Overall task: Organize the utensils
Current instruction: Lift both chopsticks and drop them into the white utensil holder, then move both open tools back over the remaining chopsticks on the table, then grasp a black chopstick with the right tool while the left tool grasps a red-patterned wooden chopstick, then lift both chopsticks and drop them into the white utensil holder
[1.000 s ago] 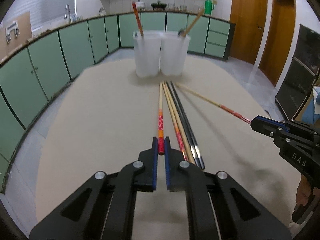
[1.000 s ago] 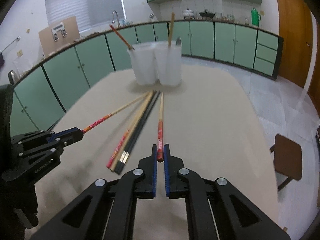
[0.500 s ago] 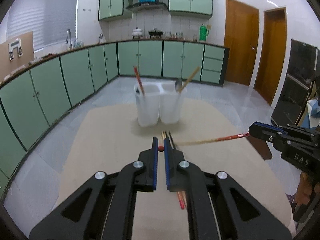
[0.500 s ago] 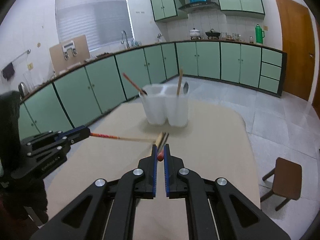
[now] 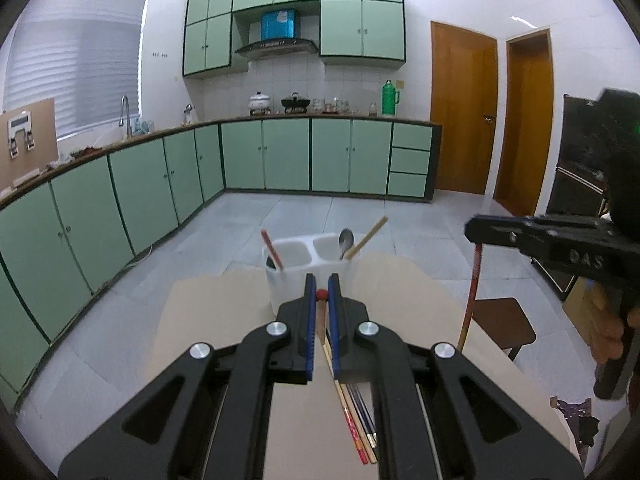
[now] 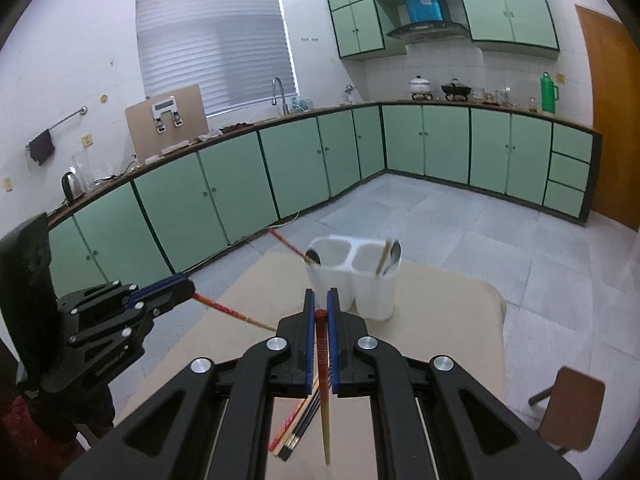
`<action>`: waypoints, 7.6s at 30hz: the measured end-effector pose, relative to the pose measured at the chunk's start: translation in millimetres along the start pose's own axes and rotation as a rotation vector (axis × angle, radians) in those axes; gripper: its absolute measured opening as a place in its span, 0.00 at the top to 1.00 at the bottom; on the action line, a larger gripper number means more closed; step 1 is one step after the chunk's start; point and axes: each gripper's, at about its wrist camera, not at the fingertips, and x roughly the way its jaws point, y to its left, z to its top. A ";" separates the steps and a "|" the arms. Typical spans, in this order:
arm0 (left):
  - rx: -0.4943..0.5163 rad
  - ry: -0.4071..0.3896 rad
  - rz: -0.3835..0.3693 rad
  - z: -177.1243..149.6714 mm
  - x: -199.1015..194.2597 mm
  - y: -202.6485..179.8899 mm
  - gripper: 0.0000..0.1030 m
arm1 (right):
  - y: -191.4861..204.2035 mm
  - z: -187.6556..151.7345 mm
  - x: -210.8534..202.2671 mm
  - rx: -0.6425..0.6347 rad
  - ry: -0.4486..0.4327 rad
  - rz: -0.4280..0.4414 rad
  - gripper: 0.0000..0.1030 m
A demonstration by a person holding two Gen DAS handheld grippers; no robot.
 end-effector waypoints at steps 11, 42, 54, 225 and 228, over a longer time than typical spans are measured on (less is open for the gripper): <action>0.026 -0.149 -0.003 69.0 -5.1 2.8 0.95 | 4.9 88.6 -1.1 -0.071 -0.162 -0.024 0.95; -0.010 0.006 0.057 97.9 179.3 40.4 0.95 | -57.6 109.4 151.6 0.047 -0.156 -0.158 0.94; -0.037 0.042 0.057 90.1 186.4 51.9 0.75 | -76.1 89.2 154.1 0.100 -0.097 -0.157 0.58; -0.027 0.067 -0.002 -37.9 14.9 -3.4 0.95 | -11.4 -73.4 11.9 0.060 0.051 -0.135 0.94; -0.008 0.049 -0.013 -23.4 16.2 -5.7 0.95 | -11.2 -52.1 9.2 0.048 0.037 -0.106 0.94</action>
